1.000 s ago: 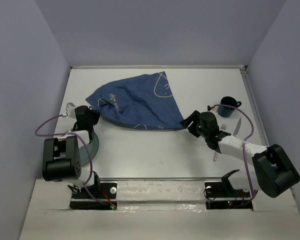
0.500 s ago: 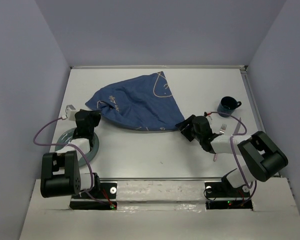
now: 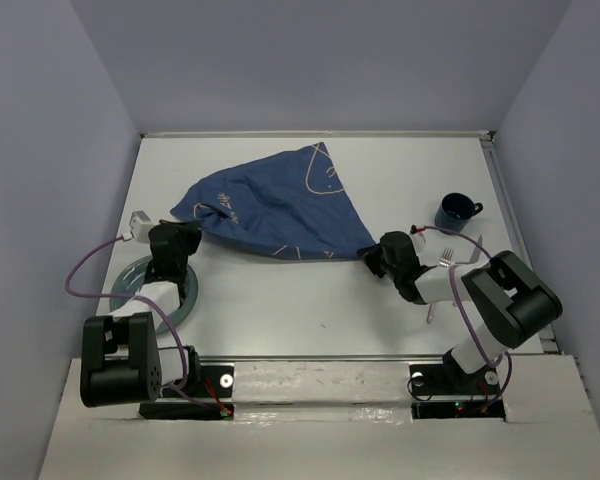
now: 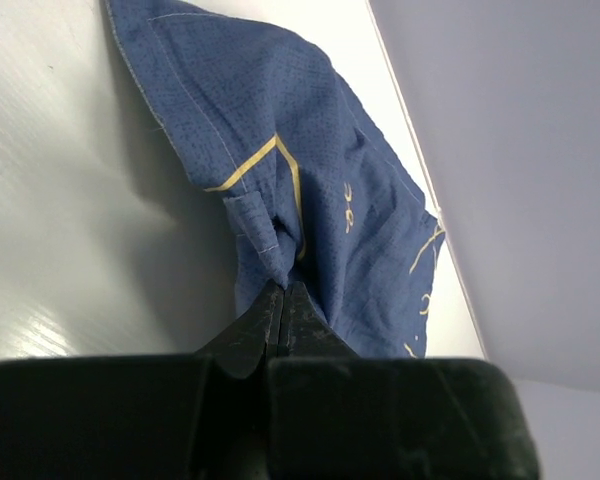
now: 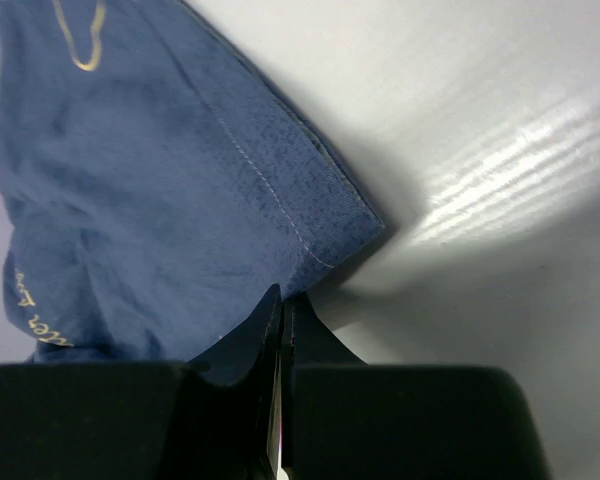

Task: Set the dinner table for one person

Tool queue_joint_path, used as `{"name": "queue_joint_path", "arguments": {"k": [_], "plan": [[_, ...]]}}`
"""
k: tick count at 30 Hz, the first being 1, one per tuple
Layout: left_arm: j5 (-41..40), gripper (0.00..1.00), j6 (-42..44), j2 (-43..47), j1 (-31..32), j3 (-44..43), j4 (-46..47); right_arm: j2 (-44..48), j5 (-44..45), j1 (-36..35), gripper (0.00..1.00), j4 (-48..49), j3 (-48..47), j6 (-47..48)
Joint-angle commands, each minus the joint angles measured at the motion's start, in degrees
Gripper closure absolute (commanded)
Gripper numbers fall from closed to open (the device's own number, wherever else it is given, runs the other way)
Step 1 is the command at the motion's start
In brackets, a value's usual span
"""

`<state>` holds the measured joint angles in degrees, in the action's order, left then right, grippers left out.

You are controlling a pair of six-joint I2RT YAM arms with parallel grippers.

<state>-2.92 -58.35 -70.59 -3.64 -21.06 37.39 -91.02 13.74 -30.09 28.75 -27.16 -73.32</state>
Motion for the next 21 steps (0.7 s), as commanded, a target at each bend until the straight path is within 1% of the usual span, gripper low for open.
{"name": "queue_joint_path", "arguments": {"k": [1,2,3,4,5,6,7,8,10,11,13,14,15,21], "plan": [[1.94,1.00,0.60,4.49,0.30,-0.20,0.77,7.24,7.88,-0.32,1.00,2.36,-1.14,9.11],[3.26,1.00,0.78,6.84,0.39,-0.65,0.24,11.53,8.67,-0.32,1.00,1.06,-1.49,11.51],[4.75,1.00,0.95,8.35,0.56,-1.26,-0.55,14.18,9.46,-0.32,1.00,-1.05,-3.06,16.06],[5.37,1.00,1.39,11.67,0.82,-3.09,-3.00,17.08,11.47,-0.32,1.00,-5.33,-4.03,18.45],[5.47,1.00,2.26,13.35,1.00,-4.33,-4.59,20.07,11.49,-0.32,1.00,-5.37,-4.91,20.91],[5.03,1.00,4.97,15.11,1.35,-7.39,-6.69,26.10,12.97,-0.85,1.00,-9.20,-7.01,25.81],[4.42,1.00,6.30,16.78,1.70,-8.98,-11.15,29.12,13.76,-0.85,1.00,-11.42,-8.08,28.12],[3.54,1.00,7.45,20.37,2.40,-10.30,-12.85,31.93,14.47,-0.85,1.00,-13.44,-9.30,30.41],[3.53,1.00,9.47,23.90,2.67,-12.50,-15.58,36.95,14.56,-0.85,1.00,-19.15,-12.11,35.24],[1.44,1.00,11.48,27.05,3.11,-14.86,-18.46,40.80,13.87,-0.85,1.00,-23.18,-15.26,38.92],[0.55,1.00,13.34,29.88,3.37,-17.16,-21.11,43.11,13.16,-0.85,1.00,-27.85,-18.88,41.84],[0.11,1.00,14.57,31.37,3.29,-19.00,-23.21,44.43,12.11,-0.85,1.00,-30.05,-22.29,43.68],[-0.42,1.00,14.84,33.91,5.11,-20.41,-24.37,44.70,10.45,-0.85,1.00,-33.99,-23.89,44.66],[-1.21,1.00,16.51,38.59,7.24,-24.46,-27.28,45.50,6.57,-0.85,1.00,-41.05,-32.16,46.25]]}}
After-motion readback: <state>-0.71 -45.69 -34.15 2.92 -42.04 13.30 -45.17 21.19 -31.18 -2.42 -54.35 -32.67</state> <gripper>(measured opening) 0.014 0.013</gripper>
